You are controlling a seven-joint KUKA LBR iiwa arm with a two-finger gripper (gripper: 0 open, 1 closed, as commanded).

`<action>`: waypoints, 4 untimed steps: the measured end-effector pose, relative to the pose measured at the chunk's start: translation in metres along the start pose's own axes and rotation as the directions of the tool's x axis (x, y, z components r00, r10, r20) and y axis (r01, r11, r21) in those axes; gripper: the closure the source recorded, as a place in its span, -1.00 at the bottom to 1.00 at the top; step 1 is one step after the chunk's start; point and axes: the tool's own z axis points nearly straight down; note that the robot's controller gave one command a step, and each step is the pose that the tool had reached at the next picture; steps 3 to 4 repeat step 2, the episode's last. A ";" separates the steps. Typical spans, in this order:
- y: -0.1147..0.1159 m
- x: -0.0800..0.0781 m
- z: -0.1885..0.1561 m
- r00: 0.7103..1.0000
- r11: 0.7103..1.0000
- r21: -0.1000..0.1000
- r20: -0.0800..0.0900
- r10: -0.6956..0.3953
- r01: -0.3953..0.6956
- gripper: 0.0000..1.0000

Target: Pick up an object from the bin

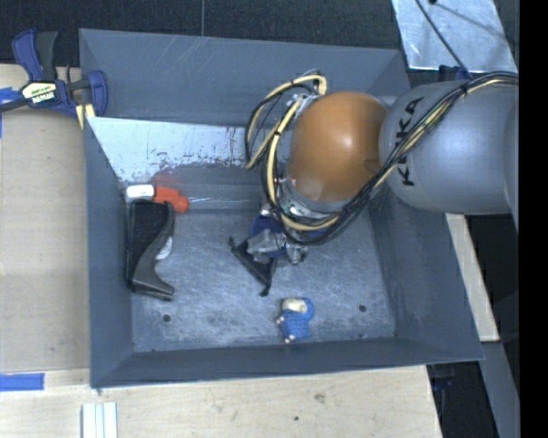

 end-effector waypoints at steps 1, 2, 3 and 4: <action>0.007 -0.005 -0.125 0.999 0.999 0.007 0.000 -0.032 0.032 1.00; 0.014 -0.016 -0.269 1.000 1.000 0.009 0.001 -0.030 0.030 1.00; 0.014 -0.016 -0.269 1.000 1.000 0.009 0.001 -0.030 0.030 1.00; 0.014 -0.016 -0.269 1.000 1.000 0.009 0.001 -0.030 0.030 1.00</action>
Offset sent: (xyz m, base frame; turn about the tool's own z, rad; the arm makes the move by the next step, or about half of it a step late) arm -0.0077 0.0053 0.1192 -0.0338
